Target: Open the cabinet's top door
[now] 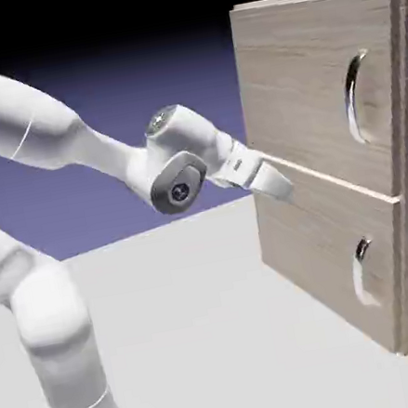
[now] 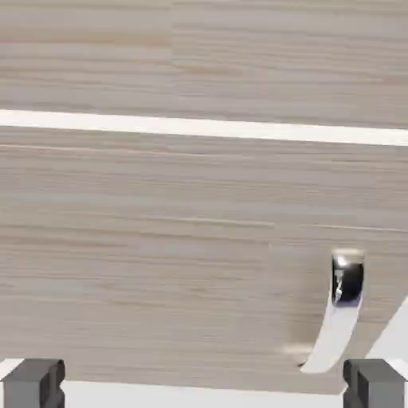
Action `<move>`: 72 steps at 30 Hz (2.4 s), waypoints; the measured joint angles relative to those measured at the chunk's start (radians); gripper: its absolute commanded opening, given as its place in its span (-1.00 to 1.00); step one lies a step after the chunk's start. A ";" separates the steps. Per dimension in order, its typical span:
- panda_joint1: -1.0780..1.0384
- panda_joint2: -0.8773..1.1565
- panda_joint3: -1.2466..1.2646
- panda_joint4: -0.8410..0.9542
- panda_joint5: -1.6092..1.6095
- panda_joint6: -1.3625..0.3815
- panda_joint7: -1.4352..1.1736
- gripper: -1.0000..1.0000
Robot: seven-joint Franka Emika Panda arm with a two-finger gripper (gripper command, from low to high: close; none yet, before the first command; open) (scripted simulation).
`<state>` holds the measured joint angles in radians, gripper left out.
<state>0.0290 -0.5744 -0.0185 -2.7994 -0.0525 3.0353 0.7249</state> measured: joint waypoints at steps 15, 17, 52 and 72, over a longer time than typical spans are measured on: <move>0.211 -0.055 -0.230 0.132 -0.652 -0.021 -0.200 0.00; 0.239 -0.062 -0.261 0.149 -0.739 -0.024 -0.227 0.00; 0.732 -0.190 -0.799 0.457 -2.261 -0.074 -0.695 0.00; 1.109 -0.166 -1.138 0.709 -2.845 -0.107 -0.845 -1.00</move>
<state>1.1383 -0.7405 -1.1564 -2.0904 -2.8973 2.9281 -0.1200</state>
